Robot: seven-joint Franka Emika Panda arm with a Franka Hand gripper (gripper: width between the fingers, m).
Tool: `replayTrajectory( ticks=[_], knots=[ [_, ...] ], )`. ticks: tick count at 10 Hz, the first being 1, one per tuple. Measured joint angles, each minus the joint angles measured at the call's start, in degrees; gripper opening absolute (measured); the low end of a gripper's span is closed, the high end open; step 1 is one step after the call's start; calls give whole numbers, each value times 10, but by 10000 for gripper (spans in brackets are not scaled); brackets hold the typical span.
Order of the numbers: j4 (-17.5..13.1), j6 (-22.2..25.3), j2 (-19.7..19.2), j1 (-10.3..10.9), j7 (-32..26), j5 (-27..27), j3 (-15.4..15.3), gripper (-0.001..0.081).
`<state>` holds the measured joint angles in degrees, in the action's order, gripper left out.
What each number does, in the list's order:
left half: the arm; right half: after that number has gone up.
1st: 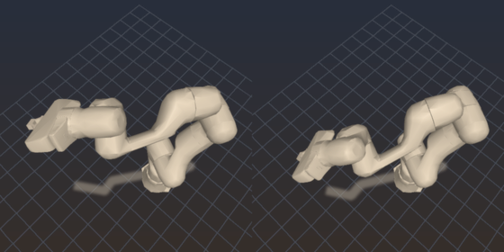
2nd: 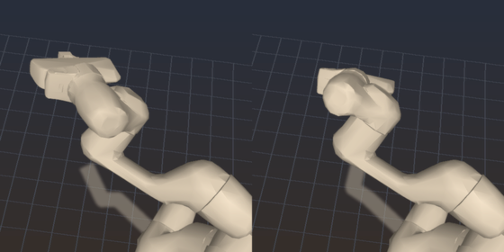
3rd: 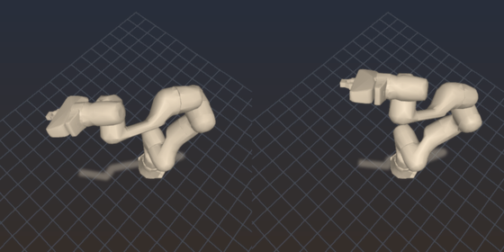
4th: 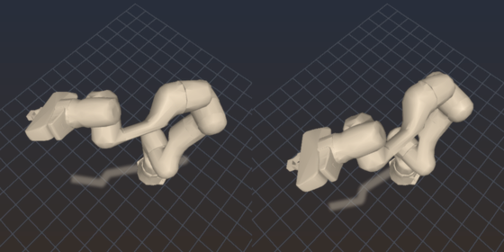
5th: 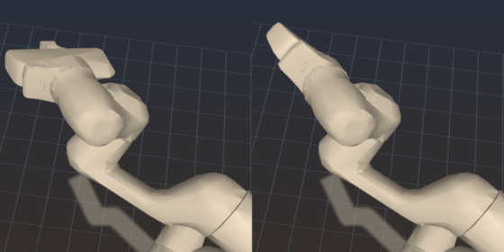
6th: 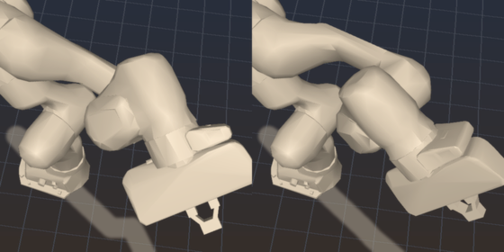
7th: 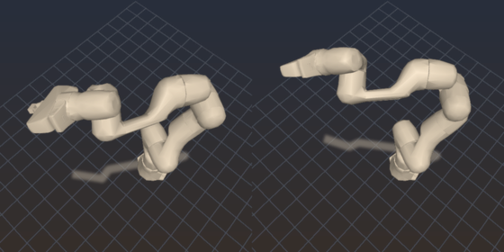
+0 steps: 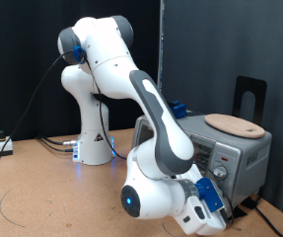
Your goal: Make a piece of toast with the oven
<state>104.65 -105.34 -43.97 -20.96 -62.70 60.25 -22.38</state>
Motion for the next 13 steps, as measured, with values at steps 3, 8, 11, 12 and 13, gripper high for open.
replayTrajectory(
  ticks=[3, 8, 11, 12, 13],
  knots=[
    [1, 0, 0, 0, 2, 3, 0, 101],
    [-12, -29, 0, 1, 9, 10, 1, 235],
    [-68, -48, -27, 4, 39, 9, 1, 575],
    [-94, -46, -42, 5, 59, 5, 2, 575],
    [-122, -32, -57, 5, 85, -3, 3, 734]
  ],
)
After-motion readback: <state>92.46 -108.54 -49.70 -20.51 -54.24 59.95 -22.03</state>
